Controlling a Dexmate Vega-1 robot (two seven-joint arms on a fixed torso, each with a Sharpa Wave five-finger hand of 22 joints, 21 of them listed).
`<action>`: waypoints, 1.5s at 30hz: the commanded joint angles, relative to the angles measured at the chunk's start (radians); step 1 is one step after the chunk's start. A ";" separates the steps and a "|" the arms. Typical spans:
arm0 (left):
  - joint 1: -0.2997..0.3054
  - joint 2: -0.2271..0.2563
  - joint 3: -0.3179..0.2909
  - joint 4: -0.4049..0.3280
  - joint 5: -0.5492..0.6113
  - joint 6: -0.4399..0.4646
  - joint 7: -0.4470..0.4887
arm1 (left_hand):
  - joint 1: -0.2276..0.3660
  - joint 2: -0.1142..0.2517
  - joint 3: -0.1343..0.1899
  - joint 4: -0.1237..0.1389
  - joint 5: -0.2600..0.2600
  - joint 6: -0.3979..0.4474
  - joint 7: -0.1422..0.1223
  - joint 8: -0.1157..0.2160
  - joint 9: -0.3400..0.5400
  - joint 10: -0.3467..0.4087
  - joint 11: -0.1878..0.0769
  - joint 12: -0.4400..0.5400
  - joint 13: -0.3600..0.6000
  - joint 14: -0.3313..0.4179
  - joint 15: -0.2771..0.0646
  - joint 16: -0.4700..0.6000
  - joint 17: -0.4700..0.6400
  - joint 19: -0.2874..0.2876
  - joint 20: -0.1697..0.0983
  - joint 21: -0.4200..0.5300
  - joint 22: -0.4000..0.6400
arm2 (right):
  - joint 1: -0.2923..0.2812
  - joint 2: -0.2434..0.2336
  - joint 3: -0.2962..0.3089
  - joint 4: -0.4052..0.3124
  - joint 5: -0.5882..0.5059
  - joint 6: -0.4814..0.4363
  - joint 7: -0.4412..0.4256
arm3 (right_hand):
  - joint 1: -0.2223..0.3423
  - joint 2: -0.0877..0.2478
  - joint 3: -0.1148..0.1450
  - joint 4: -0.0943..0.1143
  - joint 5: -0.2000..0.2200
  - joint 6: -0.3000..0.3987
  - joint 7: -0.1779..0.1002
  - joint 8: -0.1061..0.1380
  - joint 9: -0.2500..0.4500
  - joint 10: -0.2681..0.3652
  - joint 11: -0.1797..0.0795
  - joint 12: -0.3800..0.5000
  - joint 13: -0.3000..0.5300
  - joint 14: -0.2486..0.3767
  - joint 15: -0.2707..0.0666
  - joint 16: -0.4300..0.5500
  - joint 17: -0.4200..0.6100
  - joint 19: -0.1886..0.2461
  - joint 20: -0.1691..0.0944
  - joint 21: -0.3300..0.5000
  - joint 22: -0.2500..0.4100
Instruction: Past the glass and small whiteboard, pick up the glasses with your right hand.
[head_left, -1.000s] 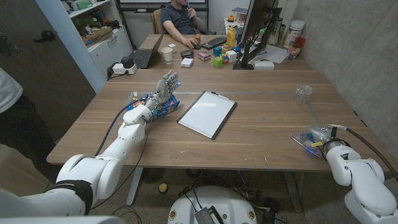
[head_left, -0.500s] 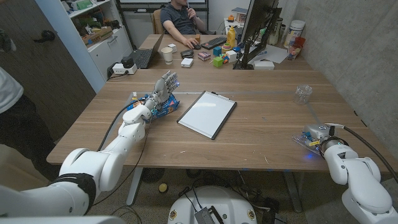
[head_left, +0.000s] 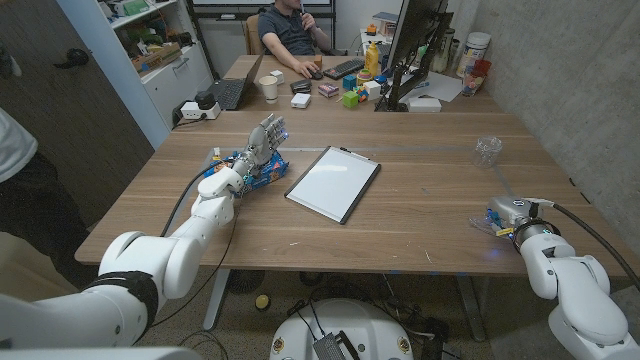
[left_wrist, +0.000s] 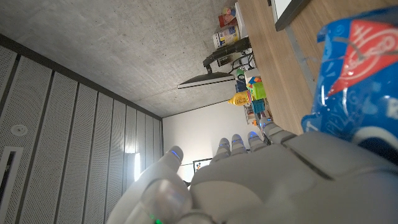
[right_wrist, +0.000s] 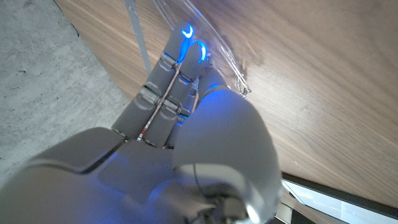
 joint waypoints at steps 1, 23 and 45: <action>0.025 -0.001 -0.004 -0.048 0.007 0.018 0.006 | 0.000 0.096 -0.003 -0.004 0.007 -0.007 0.003 0.003 0.004 0.005 0.002 0.004 0.003 -0.016 0.003 0.002 0.004 0.000 -0.001 -0.002 0.006 | -0.027 0.011 0.022 -0.014 0.021 0.011 -0.099 | -0.004 0.018 0.002 0.011 -0.003 0.015 0.003 0.000 -0.003 0.016 0.002 0.025 0.029 0.020 -0.003 -0.009 0.001 0.012 -0.002 0.016 0.003; 0.096 0.027 0.021 -0.185 -0.019 0.059 0.051 | 0.000 0.097 -0.005 -0.003 0.008 -0.017 0.005 0.000 0.004 0.003 0.001 0.003 0.004 -0.017 0.004 0.001 0.005 0.000 -0.001 -0.002 0.006 | -0.069 0.045 0.063 -0.058 0.021 0.041 -0.197 | -0.017 0.019 0.006 0.025 -0.008 0.031 0.011 0.003 -0.001 0.022 0.007 0.035 0.016 0.040 -0.001 -0.043 -0.003 0.016 0.002 0.046 -0.002; 0.105 0.037 0.038 -0.203 -0.032 0.063 0.059 | 0.000 0.097 -0.007 -0.003 0.009 -0.021 0.005 0.001 0.004 0.002 0.001 0.003 0.004 -0.017 0.004 0.001 0.005 0.000 0.000 -0.002 0.006 | -0.098 0.094 0.111 -0.125 0.017 0.093 -0.272 | -0.022 0.016 0.010 0.030 -0.011 0.040 0.014 0.002 0.000 0.032 0.004 0.048 0.009 0.063 -0.001 -0.065 0.005 0.016 0.004 0.070 -0.010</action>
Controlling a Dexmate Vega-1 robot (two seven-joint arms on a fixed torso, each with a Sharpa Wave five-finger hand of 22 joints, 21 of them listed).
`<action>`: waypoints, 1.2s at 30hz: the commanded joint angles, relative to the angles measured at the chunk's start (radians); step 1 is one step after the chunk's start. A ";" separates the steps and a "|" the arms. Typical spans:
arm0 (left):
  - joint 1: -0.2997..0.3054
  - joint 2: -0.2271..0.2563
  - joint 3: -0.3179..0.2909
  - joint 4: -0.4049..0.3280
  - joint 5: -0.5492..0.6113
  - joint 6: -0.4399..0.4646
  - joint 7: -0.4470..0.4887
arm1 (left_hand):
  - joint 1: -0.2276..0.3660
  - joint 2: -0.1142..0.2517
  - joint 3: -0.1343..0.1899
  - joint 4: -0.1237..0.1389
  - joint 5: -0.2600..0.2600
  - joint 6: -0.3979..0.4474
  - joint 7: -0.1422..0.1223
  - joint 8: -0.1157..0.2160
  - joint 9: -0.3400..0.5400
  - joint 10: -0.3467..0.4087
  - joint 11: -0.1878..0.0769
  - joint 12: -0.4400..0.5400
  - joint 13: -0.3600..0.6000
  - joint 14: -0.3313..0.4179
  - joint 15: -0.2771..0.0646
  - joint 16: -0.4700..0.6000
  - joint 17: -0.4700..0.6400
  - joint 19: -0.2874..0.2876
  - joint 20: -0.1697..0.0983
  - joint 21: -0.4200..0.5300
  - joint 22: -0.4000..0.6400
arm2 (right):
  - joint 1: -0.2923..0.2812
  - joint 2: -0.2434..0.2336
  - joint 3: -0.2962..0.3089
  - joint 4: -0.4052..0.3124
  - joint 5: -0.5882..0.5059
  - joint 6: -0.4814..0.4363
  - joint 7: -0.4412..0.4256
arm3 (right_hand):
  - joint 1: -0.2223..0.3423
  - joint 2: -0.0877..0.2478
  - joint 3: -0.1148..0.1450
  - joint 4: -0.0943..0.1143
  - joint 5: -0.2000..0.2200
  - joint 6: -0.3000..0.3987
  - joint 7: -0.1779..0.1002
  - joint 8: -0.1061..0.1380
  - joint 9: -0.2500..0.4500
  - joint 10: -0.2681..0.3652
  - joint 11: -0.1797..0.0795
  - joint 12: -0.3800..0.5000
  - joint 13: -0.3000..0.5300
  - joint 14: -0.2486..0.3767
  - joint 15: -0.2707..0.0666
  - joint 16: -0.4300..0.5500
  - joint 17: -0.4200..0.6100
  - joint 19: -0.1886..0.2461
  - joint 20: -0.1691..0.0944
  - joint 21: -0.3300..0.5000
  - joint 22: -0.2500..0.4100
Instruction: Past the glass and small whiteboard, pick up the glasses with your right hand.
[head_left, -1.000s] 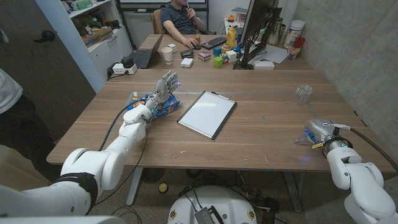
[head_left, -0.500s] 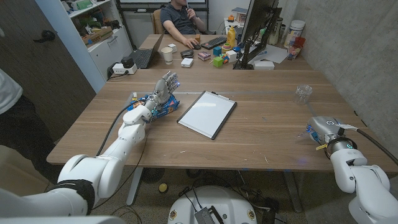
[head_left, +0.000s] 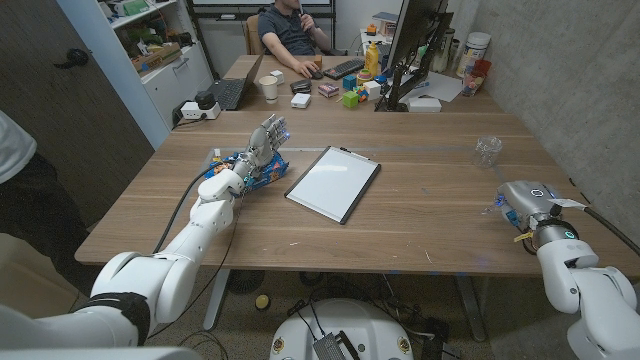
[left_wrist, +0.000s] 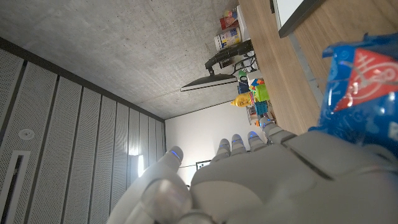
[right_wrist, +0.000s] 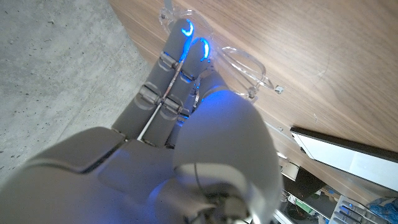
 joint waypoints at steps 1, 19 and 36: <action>0.008 0.006 0.007 -0.014 -0.007 0.003 0.003 | 0.000 0.097 -0.003 0.001 0.005 -0.012 0.003 0.001 0.004 0.002 0.001 0.003 0.004 -0.017 0.004 0.001 0.005 -0.001 0.000 -0.002 0.006 | -0.015 0.027 0.026 -0.039 -0.002 0.031 -0.037 | -0.010 0.005 0.006 0.009 0.000 0.010 0.001 -0.004 0.002 0.029 0.001 0.047 0.009 0.011 -0.001 -0.005 0.007 0.005 0.005 0.010 0.001; 0.004 0.011 0.003 -0.005 -0.015 -0.003 -0.002 | 0.000 0.098 -0.004 0.001 0.005 -0.014 0.003 0.001 0.004 0.002 0.002 0.003 0.004 -0.018 0.004 0.001 0.005 0.000 0.000 -0.003 0.006 | -0.008 0.056 0.032 -0.092 -0.058 0.059 -0.045 | -0.015 0.003 0.010 0.012 -0.001 0.017 0.000 -0.004 0.002 0.036 0.000 0.060 0.007 0.027 -0.001 -0.022 0.020 0.003 0.007 0.031 -0.008; 0.002 0.012 -0.002 0.001 -0.016 -0.007 -0.010 | 0.000 0.098 -0.005 0.001 0.006 -0.013 0.003 0.002 0.004 0.001 0.002 0.003 0.004 -0.018 0.004 0.001 0.005 -0.001 0.000 -0.003 0.006 | -0.024 0.088 0.050 -0.151 -0.089 0.100 -0.090 | -0.016 0.003 0.015 0.013 -0.003 0.025 -0.001 -0.004 0.001 0.042 -0.003 0.068 0.002 0.039 -0.001 -0.036 0.028 0.003 0.006 0.048 -0.016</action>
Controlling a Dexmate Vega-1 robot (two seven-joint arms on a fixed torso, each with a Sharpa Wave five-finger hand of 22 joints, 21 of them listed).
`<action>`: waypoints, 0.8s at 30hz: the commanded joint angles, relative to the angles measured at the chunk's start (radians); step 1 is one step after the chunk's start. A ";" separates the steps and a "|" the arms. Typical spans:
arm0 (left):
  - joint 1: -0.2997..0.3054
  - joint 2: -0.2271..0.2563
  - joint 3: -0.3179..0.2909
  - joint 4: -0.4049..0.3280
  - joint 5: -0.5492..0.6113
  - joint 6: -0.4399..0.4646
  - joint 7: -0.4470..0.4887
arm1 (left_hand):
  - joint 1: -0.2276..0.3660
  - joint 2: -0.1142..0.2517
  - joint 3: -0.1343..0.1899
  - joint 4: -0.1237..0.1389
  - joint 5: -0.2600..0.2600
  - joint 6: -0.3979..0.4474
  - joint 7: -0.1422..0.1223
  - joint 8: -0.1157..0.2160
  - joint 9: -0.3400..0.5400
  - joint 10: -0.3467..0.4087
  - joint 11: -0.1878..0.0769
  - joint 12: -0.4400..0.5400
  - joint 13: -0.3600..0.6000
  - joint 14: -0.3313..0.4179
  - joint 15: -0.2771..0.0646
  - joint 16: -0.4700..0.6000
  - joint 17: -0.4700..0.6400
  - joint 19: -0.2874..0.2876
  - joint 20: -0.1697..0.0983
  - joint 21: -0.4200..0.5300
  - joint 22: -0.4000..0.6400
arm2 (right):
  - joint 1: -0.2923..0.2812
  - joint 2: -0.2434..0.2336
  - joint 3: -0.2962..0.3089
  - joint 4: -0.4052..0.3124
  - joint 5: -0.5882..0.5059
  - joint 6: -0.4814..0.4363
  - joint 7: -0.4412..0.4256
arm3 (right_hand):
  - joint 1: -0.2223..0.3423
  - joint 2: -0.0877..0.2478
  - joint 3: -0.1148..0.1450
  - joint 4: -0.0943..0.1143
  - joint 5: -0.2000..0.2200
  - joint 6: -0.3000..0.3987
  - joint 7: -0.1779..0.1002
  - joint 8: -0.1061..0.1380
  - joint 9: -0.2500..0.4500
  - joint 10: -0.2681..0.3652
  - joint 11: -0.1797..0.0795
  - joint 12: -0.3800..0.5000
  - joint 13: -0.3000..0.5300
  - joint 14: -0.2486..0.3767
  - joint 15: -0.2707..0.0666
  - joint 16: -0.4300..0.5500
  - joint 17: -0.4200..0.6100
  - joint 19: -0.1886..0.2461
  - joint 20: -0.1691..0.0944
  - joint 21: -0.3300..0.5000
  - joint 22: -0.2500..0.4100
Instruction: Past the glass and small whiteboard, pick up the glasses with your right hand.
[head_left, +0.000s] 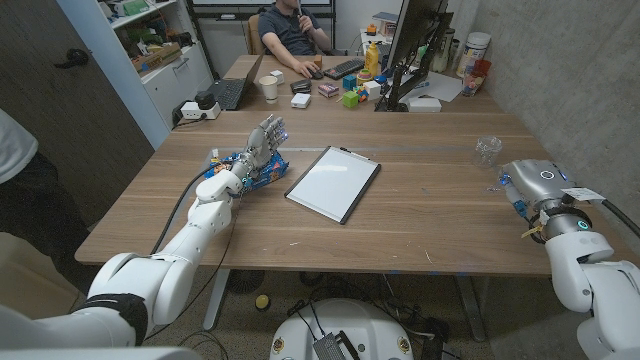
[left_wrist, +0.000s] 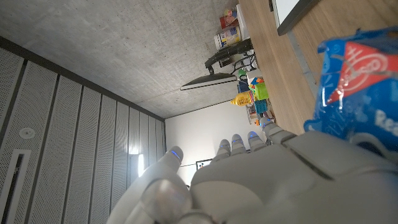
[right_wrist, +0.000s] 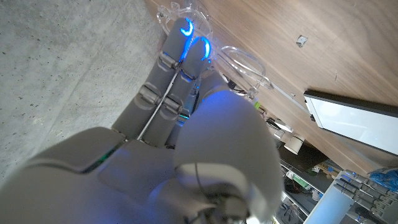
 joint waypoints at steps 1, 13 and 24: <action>0.001 0.003 -0.005 -0.003 -0.003 -0.002 -0.005 | 0.000 0.098 -0.005 0.001 0.006 -0.008 -0.003 0.002 0.004 0.001 0.002 0.003 0.004 -0.018 0.004 0.001 0.005 -0.001 0.000 -0.003 0.006 | -0.010 0.023 0.010 -0.042 -0.028 0.024 -0.026 | -0.005 0.003 0.007 0.006 0.002 0.012 -0.004 0.003 0.002 0.041 -0.002 0.068 0.001 0.015 0.000 -0.004 0.005 0.000 0.004 0.007 -0.002; 0.003 0.005 -0.005 -0.009 -0.004 -0.002 -0.004 | 0.000 0.099 -0.006 0.001 0.007 -0.008 -0.002 0.003 0.004 0.001 0.003 0.003 0.004 -0.018 0.004 0.001 0.004 0.000 0.000 -0.003 0.006 | -0.032 0.056 0.046 -0.082 -0.007 0.069 -0.065 | -0.008 0.001 0.010 0.007 0.000 0.018 -0.005 0.004 0.001 0.043 -0.002 0.073 -0.003 0.023 0.000 -0.016 0.012 0.000 0.003 0.021 -0.009; 0.017 0.009 -0.005 -0.035 -0.009 0.004 0.000 | 0.000 0.099 -0.006 0.001 0.007 -0.008 -0.001 0.003 0.004 0.001 0.002 0.003 0.004 -0.018 0.004 0.001 0.004 -0.001 -0.001 -0.003 0.006 | -0.064 0.098 0.071 -0.114 -0.002 0.105 -0.108 | -0.010 0.002 0.013 0.007 0.000 0.022 -0.005 0.005 0.001 0.046 -0.003 0.078 -0.006 0.032 -0.001 -0.026 0.017 -0.001 0.002 0.033 -0.015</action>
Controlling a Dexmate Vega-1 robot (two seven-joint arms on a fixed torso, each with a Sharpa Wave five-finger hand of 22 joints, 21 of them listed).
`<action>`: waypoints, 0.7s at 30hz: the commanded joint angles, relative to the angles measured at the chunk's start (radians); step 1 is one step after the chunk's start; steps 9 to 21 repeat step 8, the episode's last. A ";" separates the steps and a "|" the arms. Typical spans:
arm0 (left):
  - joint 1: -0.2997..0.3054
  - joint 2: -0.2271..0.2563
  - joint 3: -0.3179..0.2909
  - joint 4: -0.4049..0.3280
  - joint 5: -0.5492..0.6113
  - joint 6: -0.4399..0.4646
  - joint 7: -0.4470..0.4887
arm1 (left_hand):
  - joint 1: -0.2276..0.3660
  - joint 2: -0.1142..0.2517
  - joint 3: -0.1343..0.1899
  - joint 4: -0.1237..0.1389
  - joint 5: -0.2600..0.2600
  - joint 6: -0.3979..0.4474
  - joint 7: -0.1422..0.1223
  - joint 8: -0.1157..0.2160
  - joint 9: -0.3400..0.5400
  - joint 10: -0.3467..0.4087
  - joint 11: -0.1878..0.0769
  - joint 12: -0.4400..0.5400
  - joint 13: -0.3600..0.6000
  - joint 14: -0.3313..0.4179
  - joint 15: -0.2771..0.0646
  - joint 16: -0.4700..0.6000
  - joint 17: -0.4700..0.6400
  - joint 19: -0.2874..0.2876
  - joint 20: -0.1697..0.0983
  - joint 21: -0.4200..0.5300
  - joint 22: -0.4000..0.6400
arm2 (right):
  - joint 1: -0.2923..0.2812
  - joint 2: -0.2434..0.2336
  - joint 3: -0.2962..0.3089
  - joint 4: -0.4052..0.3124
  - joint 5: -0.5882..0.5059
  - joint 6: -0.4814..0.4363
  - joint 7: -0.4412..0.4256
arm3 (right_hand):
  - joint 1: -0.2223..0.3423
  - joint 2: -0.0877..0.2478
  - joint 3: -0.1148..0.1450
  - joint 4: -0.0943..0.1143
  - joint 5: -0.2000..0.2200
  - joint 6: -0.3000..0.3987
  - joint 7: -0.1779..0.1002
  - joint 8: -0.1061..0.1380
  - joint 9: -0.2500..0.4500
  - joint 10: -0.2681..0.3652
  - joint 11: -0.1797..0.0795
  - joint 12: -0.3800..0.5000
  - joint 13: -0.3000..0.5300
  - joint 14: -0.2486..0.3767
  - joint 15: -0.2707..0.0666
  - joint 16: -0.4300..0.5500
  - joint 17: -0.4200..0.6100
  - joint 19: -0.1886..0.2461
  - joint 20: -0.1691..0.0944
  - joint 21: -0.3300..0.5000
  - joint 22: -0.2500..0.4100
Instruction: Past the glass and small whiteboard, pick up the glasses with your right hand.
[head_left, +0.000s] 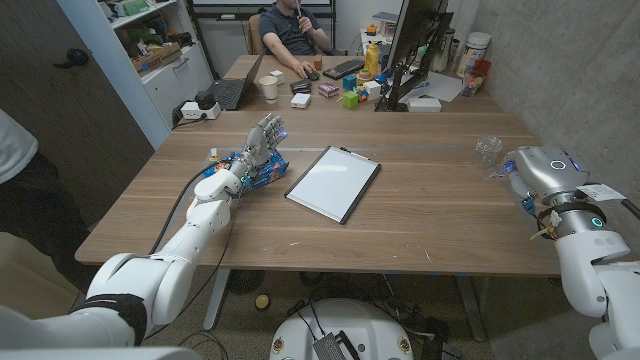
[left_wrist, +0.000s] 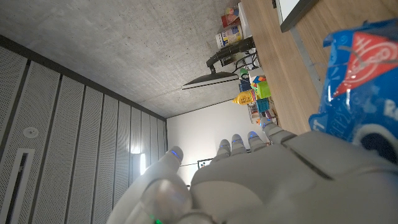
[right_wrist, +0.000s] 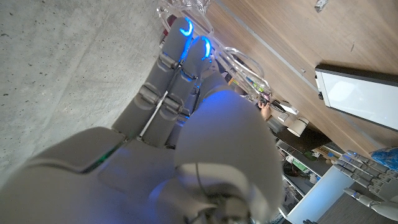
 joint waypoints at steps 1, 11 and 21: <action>0.014 0.004 -0.001 -0.024 -0.006 0.005 0.002 | 0.000 0.099 -0.006 0.001 0.007 -0.008 -0.001 0.003 0.004 0.002 0.002 0.003 0.004 -0.018 0.004 0.001 0.004 0.000 0.000 -0.003 0.006 | -0.039 0.052 0.035 -0.048 0.009 0.043 -0.050 | 0.000 0.011 0.011 0.005 0.000 0.016 0.001 0.005 0.001 0.030 0.000 0.078 0.000 0.008 0.000 -0.005 0.004 -0.001 0.003 0.011 -0.001; 0.026 0.010 -0.004 -0.045 -0.013 0.007 0.006 | 0.001 0.099 -0.007 0.001 0.007 -0.009 -0.002 0.003 0.004 0.001 0.003 0.003 0.004 -0.018 0.004 0.001 0.004 0.000 0.000 -0.003 0.006 | -0.059 0.084 0.040 -0.080 -0.012 0.057 -0.076 | 0.000 0.011 0.013 0.004 0.000 0.017 0.002 0.005 0.001 0.030 0.001 0.082 0.001 0.012 0.000 -0.011 0.008 -0.001 0.002 0.019 -0.006; 0.026 0.010 -0.004 -0.045 -0.013 0.007 0.006 | 0.001 0.099 -0.007 0.001 0.007 -0.009 -0.002 0.003 0.004 0.001 0.003 0.003 0.004 -0.018 0.004 0.001 0.004 0.000 0.000 -0.003 0.006 | -0.059 0.084 0.040 -0.080 -0.012 0.057 -0.076 | 0.000 0.011 0.013 0.004 0.000 0.017 0.002 0.005 0.001 0.030 0.001 0.082 0.001 0.012 0.000 -0.011 0.008 -0.001 0.002 0.019 -0.006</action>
